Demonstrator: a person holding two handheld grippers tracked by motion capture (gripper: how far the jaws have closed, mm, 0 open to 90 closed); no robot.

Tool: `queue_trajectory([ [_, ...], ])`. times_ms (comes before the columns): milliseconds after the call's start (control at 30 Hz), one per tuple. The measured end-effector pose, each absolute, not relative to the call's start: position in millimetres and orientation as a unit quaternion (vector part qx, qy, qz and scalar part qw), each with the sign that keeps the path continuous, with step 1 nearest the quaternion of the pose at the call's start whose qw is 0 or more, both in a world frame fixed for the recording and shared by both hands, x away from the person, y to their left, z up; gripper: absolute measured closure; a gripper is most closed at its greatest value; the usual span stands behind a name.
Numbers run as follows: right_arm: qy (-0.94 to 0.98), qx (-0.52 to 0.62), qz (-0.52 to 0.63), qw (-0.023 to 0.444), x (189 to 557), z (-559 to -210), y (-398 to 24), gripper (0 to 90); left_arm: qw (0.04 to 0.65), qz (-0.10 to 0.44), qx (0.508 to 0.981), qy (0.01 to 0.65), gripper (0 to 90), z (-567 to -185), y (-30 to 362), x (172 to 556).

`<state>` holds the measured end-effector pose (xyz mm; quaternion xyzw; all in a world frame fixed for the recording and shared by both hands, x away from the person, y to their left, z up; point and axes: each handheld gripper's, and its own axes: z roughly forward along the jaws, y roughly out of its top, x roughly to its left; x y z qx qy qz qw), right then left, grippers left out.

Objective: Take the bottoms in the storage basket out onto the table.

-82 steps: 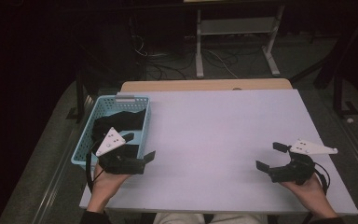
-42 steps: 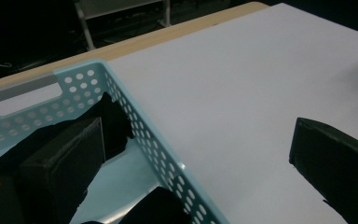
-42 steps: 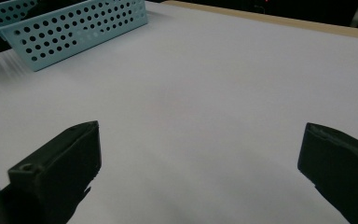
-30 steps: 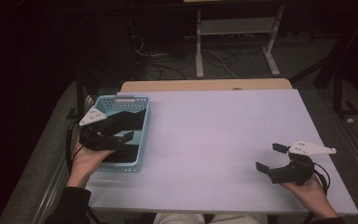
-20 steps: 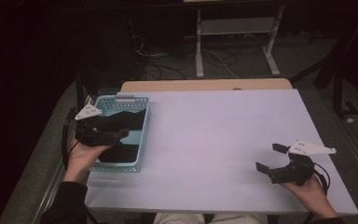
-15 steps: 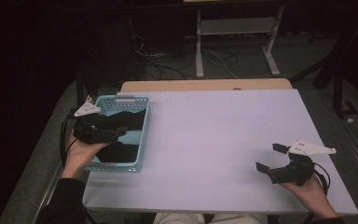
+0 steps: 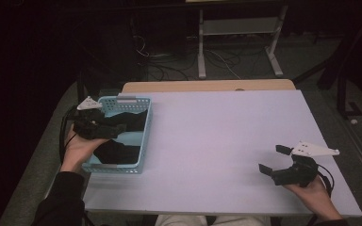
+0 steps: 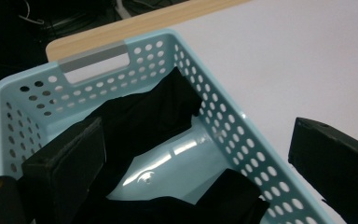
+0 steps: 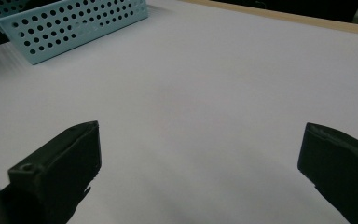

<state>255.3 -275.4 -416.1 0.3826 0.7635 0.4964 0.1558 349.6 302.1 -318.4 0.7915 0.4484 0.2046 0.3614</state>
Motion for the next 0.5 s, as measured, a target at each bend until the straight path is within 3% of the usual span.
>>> queue_trajectory([
  [500, 0.764, 0.382, 0.497, 0.154, 255.6, -416.4, -275.2, 0.0, 0.303, 0.198, 0.786, 0.501, 4.6, -326.0, 320.0, 366.9],
])
